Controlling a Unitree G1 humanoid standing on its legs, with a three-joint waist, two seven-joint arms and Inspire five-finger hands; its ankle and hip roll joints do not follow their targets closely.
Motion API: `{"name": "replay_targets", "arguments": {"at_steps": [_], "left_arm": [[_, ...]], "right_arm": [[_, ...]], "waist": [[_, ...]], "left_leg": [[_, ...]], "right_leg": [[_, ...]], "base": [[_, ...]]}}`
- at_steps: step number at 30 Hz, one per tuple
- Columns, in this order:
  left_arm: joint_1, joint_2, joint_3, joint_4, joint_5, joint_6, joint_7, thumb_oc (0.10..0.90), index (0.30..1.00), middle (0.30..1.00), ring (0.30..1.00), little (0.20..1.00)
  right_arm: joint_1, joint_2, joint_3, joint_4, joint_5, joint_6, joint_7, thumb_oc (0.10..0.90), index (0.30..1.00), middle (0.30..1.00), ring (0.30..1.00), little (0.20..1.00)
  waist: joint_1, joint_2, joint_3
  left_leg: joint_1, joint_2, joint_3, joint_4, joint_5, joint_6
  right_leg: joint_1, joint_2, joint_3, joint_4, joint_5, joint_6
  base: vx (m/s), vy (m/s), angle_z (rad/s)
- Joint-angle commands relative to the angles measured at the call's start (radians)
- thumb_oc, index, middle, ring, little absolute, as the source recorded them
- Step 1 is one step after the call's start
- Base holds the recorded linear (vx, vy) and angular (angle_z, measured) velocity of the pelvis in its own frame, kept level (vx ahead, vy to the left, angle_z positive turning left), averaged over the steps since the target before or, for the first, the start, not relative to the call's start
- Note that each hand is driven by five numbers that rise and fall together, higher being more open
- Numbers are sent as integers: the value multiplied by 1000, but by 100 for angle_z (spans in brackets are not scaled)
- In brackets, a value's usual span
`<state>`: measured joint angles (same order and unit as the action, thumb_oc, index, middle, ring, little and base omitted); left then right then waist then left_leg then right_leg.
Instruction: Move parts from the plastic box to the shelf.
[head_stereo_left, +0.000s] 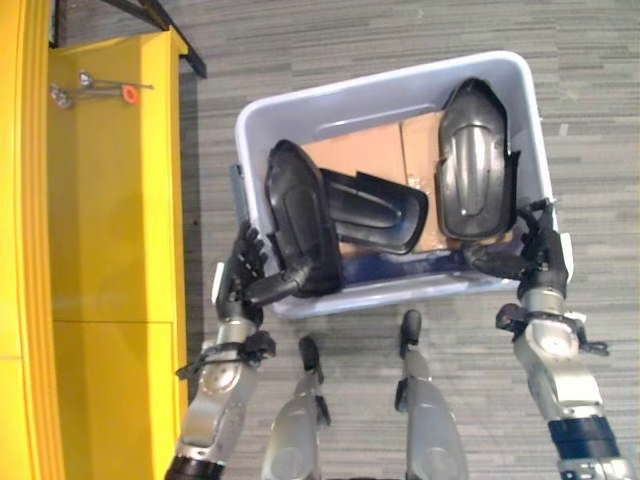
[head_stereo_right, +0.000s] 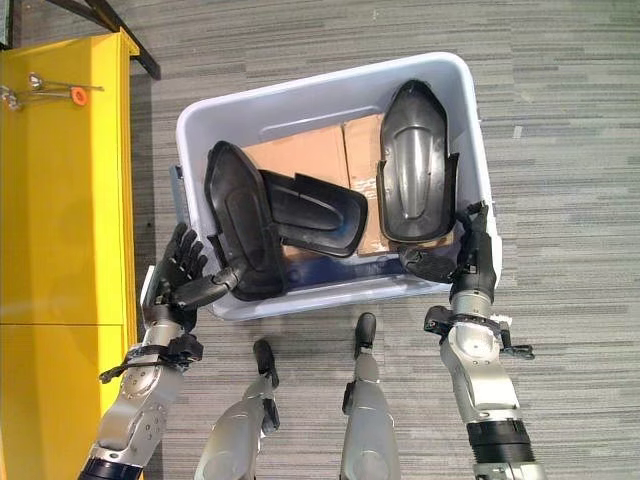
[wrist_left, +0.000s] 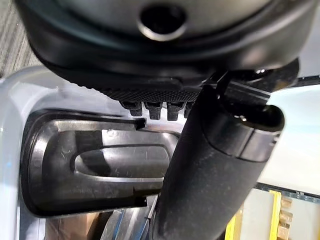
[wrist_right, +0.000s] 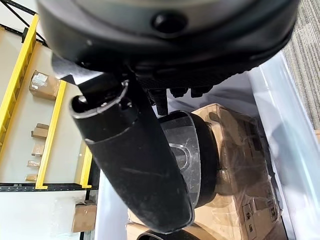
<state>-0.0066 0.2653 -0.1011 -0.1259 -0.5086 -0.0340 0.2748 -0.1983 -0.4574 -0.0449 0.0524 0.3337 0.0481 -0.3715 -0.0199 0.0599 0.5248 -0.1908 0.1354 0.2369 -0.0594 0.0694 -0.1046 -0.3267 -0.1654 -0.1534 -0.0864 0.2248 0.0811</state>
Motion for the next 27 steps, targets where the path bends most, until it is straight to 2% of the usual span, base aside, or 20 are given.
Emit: {"name": "replay_targets", "arguments": {"at_steps": [1,6,18,27], "left_arm": [[-11,70,30,-111,-34,-106,7,900,1000,1000,1000,1000],[-11,78,14,-123,-44,-110,11,900,1000,1000,1000,1000],[7,95,-19,-157,-79,-120,11,900,1000,1000,1000,1000],[11,94,-29,-164,-93,-119,13,900,1000,1000,1000,1000]], "right_arm": [[-65,-22,-40,-18,-38,-104,-38,900,1000,1000,1000,1000],[-109,-49,-47,30,-58,-99,-81,900,1000,1000,1000,1000],[-229,-121,-31,192,-15,-90,-141,900,1000,1000,1000,1000],[-244,-126,-33,184,35,-104,-135,900,1000,1000,1000,1000]], "waist": [[5,-35,-30],[10,-31,-21],[28,-18,-5],[30,-18,-5]], "left_leg": [[-37,16,-37,22,46,-29],[-49,12,-40,21,48,-29],[-99,5,-55,28,44,-24],[-121,2,-63,35,39,-19]], "right_leg": [[52,-86,-55,99,-139,91],[39,-86,-55,102,-138,90],[-12,-88,-52,119,-143,89],[-36,-85,-47,131,-149,85]], "base": [[0,0,0],[0,0,0],[1,-3,3],[2,0,1]]}}
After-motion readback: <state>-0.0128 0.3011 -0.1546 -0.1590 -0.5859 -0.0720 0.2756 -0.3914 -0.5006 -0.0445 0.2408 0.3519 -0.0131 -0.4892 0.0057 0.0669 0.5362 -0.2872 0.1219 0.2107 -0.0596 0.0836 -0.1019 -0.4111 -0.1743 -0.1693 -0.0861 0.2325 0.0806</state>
